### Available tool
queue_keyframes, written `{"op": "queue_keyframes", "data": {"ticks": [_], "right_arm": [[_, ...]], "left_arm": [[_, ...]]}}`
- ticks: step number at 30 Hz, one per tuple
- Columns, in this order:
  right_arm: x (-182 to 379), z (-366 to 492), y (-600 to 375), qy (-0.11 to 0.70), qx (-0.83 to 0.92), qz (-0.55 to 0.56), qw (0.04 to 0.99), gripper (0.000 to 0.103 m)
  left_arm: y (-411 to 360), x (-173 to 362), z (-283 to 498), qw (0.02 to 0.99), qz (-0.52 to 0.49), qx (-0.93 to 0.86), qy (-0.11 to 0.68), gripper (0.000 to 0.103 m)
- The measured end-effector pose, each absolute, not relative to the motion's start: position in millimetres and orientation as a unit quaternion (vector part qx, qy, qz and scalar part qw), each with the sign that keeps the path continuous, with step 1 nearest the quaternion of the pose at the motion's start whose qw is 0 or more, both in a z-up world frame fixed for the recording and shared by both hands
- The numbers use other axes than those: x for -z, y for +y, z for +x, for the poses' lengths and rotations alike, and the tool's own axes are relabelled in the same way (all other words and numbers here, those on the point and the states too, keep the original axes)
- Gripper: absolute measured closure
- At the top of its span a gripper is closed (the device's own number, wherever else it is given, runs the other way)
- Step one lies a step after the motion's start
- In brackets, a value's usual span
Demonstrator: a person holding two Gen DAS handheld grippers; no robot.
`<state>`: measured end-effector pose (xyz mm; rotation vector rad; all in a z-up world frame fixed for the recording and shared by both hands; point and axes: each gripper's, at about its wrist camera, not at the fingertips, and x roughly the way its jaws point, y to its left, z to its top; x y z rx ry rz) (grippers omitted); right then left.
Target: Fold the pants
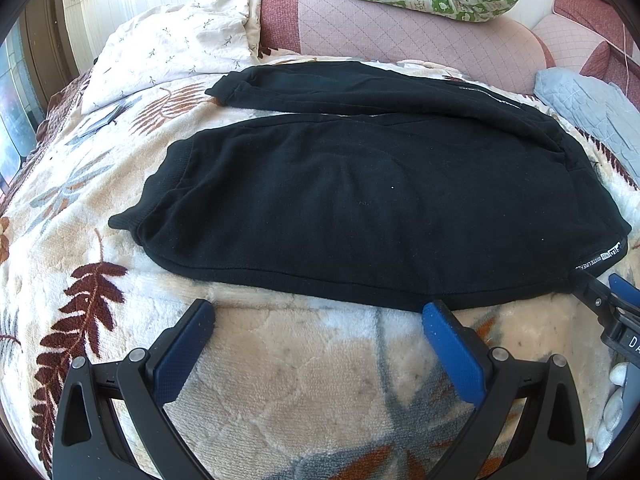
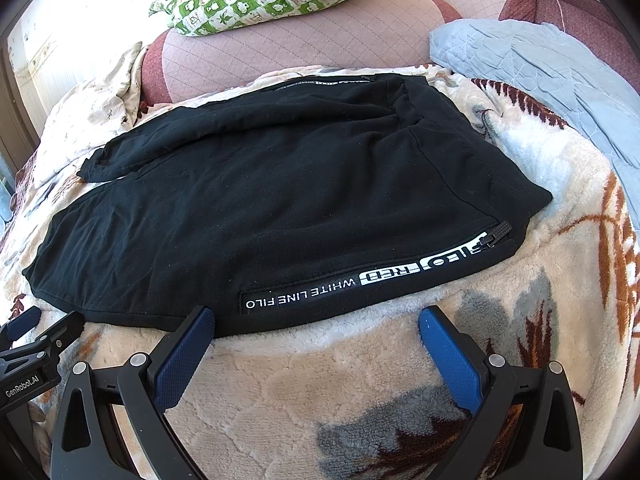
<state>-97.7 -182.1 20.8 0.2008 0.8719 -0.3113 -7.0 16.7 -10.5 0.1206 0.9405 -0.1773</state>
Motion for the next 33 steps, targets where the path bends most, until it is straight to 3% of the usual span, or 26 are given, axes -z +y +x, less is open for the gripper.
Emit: {"op": "queue_keyframes", "data": {"ticks": [33], "right_arm": [[-22,-87,-180,0.459,0.152,0.086,0.871,0.0]], "left_arm": [[19,6,-1,0.874,0.049,0.094,0.474,0.0]]}}
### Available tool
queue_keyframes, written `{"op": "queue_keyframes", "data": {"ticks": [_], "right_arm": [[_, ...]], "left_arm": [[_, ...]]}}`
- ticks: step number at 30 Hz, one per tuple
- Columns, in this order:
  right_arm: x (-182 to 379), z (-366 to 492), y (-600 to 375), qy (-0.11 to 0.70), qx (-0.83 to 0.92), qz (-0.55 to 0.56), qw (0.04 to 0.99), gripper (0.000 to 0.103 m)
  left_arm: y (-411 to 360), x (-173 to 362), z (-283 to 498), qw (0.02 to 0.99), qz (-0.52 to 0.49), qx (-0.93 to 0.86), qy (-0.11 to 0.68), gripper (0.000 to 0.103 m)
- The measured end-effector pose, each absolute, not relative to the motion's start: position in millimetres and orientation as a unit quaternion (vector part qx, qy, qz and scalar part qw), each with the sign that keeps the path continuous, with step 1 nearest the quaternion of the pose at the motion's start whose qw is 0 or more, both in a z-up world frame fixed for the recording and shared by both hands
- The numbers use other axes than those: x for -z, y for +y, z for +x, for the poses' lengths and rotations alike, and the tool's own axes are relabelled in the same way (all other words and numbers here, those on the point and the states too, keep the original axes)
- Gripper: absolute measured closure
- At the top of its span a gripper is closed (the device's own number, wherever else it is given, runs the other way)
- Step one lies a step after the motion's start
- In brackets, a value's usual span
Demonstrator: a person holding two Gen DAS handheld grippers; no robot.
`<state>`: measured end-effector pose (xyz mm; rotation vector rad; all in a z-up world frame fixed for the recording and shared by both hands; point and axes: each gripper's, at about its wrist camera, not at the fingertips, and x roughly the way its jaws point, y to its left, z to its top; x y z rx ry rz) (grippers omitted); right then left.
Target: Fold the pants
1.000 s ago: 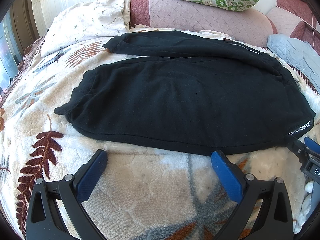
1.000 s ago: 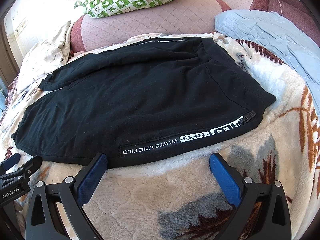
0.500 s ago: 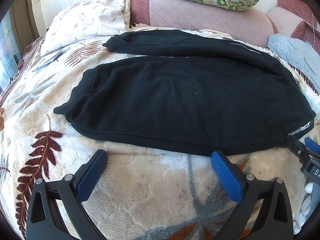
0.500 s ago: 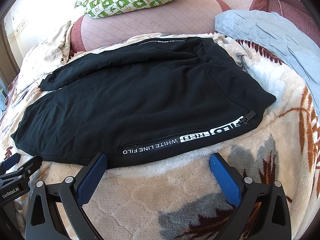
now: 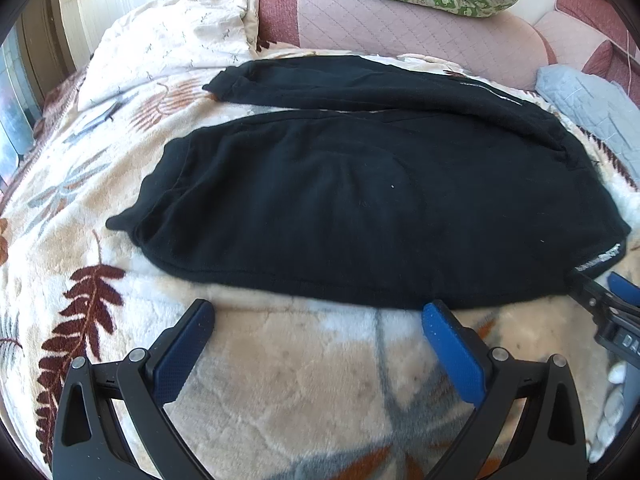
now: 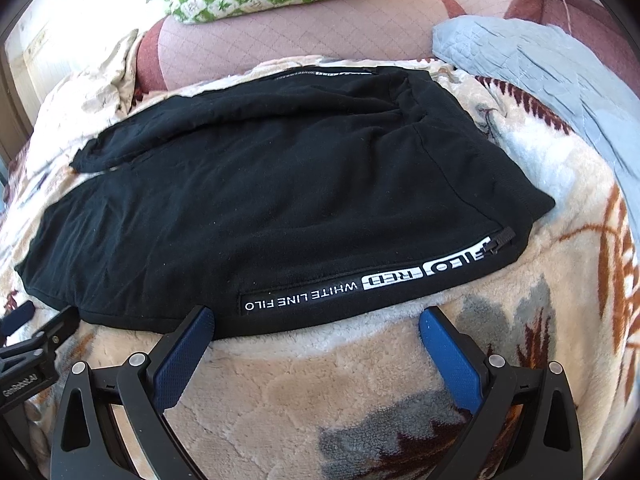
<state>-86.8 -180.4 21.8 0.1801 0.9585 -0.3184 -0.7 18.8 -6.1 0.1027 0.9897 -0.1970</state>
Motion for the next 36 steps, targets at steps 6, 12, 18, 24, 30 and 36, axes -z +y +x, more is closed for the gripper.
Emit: {"op": "queue_keyframes", "data": {"ticks": [6,12,18,24,30,36], "right_arm": [[-42,-100,-180,0.463,0.142,0.072,0.872,0.004],[-102,-112,-188,0.418,0.118,0.027,0.9,0.005],[-127,-69,-232,0.434,0.116,0.053,0.892,0.048],[-119,17,-273,0.465,0.112,0.063,0.876,0.048],[-116,119,-287,0.465,0.065,0.051,0.881,0.048],[-94,202,-291,0.482,0.023,0.045,0.875,0.048]], "left_arm": [[58,-24,-23,0.862,-0.015,0.15,0.485,0.012],[107,-78,-7,0.885,-0.045,0.159,0.436,0.013],[120,-105,53,0.89,-0.056,0.158,0.425,0.013],[107,-99,134,0.887,-0.037,0.167,0.43,0.026],[110,-65,231,0.871,-0.067,0.162,0.458,0.028],[105,-35,292,0.856,-0.094,0.176,0.477,0.028]]}}
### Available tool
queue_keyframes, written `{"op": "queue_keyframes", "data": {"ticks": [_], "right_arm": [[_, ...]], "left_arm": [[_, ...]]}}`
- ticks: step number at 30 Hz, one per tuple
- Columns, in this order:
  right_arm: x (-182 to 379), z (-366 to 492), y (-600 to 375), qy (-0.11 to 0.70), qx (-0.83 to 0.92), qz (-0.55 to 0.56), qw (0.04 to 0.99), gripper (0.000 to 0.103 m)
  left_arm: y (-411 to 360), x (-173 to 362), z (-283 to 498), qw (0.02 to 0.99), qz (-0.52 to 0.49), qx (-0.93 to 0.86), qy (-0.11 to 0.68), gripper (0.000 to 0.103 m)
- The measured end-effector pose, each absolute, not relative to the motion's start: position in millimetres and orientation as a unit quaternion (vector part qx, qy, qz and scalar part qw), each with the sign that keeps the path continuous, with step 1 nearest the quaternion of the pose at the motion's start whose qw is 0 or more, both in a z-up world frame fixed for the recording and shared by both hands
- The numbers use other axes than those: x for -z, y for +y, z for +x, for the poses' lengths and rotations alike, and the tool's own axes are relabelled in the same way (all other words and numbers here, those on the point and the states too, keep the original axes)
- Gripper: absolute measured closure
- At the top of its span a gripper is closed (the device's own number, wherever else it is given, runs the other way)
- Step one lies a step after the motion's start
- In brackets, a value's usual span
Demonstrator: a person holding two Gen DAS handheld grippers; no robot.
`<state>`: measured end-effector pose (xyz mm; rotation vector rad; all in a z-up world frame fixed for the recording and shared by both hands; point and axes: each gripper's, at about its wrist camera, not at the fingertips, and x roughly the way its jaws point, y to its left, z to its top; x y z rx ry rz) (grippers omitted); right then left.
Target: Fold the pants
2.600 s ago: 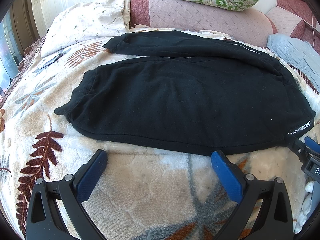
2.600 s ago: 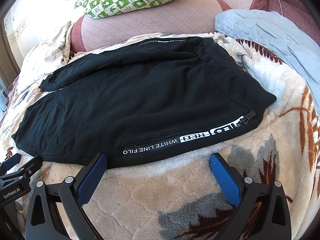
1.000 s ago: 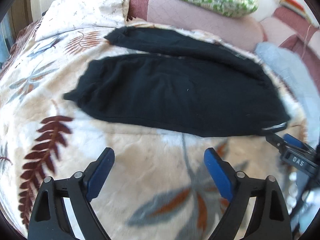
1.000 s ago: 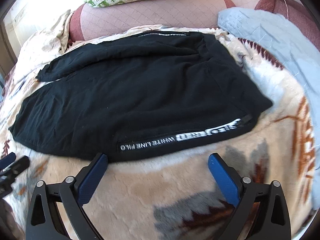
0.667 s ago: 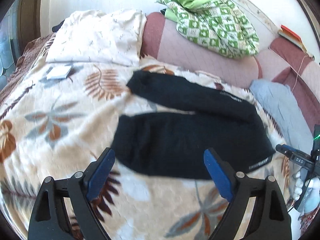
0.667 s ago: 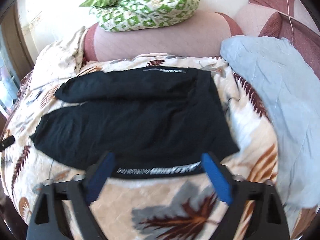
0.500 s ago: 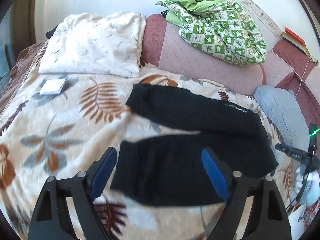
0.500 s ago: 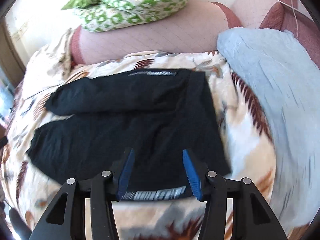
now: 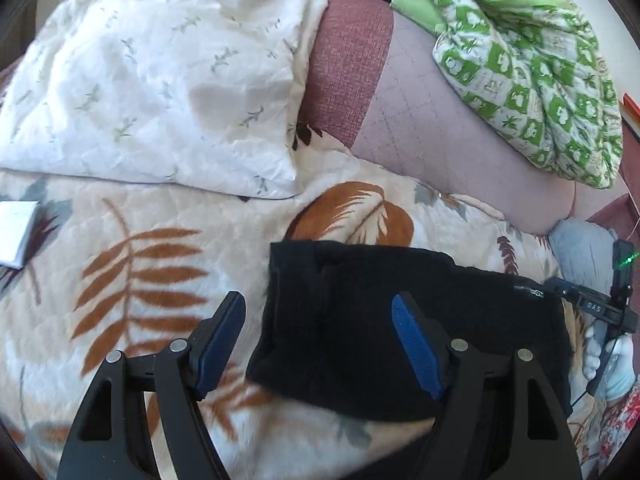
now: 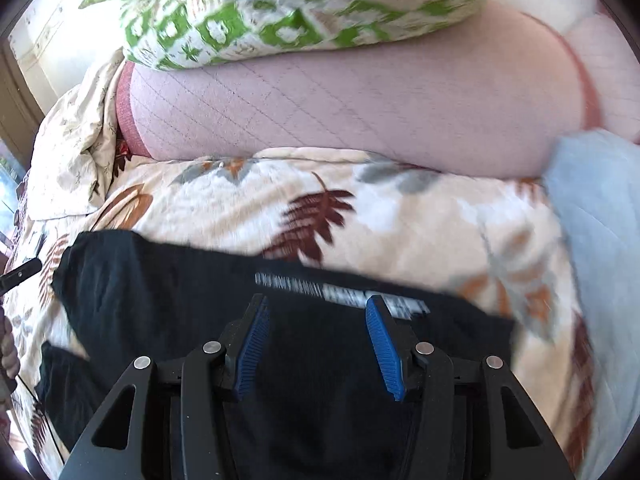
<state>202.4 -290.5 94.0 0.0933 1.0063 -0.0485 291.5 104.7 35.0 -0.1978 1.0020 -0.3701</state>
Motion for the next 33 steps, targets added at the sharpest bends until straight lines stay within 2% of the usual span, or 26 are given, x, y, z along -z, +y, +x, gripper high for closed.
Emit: {"op": "queue_keyframes", "data": {"ticks": [7,8,10,13,14,15,16,18,26,33], "right_arm": [[-51,244,-280,0.519,-0.002,0.001,0.854,0.046],[-46,246,-278,0.522,-0.006,-0.009,0.853,0.044],[-43,246,-275,0.511,-0.005,-0.03,0.859,0.028],[-39,249,-275,0.508,-0.004,-0.032,0.861,0.022],[-38,248,-277,0.511,-0.011,-0.025,0.859,0.025],[-39,247,-276,0.511,-0.037,-0.005,0.859,0.046],[-41,245,-277,0.512,-0.054,0.01,0.857,0.078],[-45,242,-277,0.517,-0.066,0.028,0.853,0.098],[-90,206,-264,0.492,-0.064,0.026,0.868,0.101],[-133,140,-255,0.477,-0.052,0.013,0.877,0.102]], "left_arm": [[67,-6,320,0.84,-0.032,0.196,0.505,0.026],[63,-3,323,0.839,-0.02,0.193,0.508,0.021],[55,1,328,0.843,0.008,0.181,0.506,0.017],[45,4,329,0.844,0.04,0.168,0.508,0.018],[42,4,327,0.846,0.052,0.166,0.505,0.04],[40,2,325,0.849,0.065,0.165,0.498,0.056],[40,-1,324,0.848,0.063,0.176,0.497,0.085],[46,-9,321,0.846,0.049,0.192,0.496,0.089],[61,-52,282,0.865,0.033,0.204,0.457,0.09],[68,-103,214,0.889,0.039,0.219,0.401,0.09]]}}
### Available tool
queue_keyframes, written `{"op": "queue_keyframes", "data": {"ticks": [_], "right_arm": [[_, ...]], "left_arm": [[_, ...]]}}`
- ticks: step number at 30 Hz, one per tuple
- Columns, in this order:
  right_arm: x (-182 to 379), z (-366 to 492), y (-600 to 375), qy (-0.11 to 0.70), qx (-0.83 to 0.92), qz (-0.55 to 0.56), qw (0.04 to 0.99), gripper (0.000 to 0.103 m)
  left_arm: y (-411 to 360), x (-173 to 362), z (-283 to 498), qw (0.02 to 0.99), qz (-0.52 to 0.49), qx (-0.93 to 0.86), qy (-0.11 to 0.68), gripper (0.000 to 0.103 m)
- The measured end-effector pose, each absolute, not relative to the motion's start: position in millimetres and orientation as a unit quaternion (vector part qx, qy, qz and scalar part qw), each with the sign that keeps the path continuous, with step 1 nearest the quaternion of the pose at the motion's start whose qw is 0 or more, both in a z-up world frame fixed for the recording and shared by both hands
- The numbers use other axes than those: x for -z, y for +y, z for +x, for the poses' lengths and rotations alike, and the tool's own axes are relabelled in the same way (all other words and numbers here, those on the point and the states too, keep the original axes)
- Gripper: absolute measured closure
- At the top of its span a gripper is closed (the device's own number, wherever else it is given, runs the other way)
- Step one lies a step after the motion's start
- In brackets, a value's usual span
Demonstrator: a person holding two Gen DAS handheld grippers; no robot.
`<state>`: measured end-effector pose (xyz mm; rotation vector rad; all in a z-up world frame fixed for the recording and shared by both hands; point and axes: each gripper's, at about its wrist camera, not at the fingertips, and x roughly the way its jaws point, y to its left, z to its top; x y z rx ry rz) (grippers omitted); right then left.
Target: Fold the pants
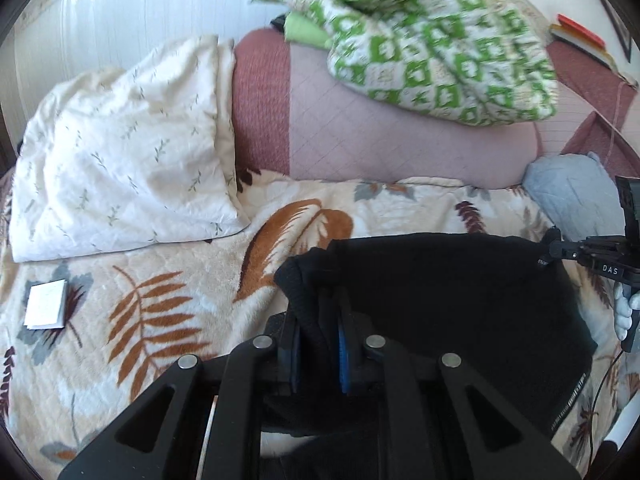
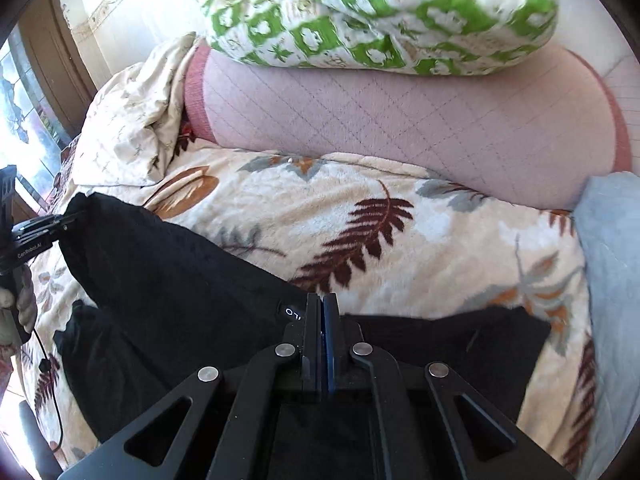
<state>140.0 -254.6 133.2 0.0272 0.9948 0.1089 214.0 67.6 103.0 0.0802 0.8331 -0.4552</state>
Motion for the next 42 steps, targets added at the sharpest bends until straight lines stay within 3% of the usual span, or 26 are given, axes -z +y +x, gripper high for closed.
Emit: {"op": "queue_keyframes", "data": {"ticks": [9,17,23,32,33,35,36,37,41,42], "right_arm": [[-139,14,-244,0.466,-0.065,0.069,0.88,0.102],[-83,-87,-239,0.503,-0.043,0.108,0.856,0.098],[-80,-114,-239,0.498,-0.015,0.119,0.859,0.098],[-105,-45,-140,0.489,-0.08,0.07,0.866,0.094],[-106,-37,-123,0.49,-0.092,0.065,0.864,0.088],[-108,-18,-91,0.491,-0.125,0.064,0.86,0.065],[-109,-10,-80,0.489,-0.135,0.065,0.86,0.046],[-111,-3,-67,0.484,-0.144,0.065,0.861,0.035],[-108,22,-18,0.497,-0.187,0.052,0.846,0.037],[-106,28,-5,0.506,-0.197,0.044,0.838,0.046]], "left_arm": [[77,-123,85,0.904,0.074,0.246,0.342,0.088],[111,-66,-3,0.886,0.115,0.241,0.379,0.068],[163,-54,-30,0.89,-0.01,0.221,0.399,0.058],[170,-24,-3,0.857,-0.186,0.234,0.419,0.058],[170,-22,-2,0.854,-0.199,0.238,0.417,0.058],[175,-18,-2,0.85,-0.221,0.245,0.41,0.058],[179,-16,-3,0.849,-0.23,0.249,0.406,0.058],[184,-14,-4,0.847,-0.237,0.253,0.403,0.057],[203,-3,-8,0.842,-0.26,0.256,0.397,0.053],[208,1,-8,0.838,-0.271,0.257,0.398,0.053]]}}
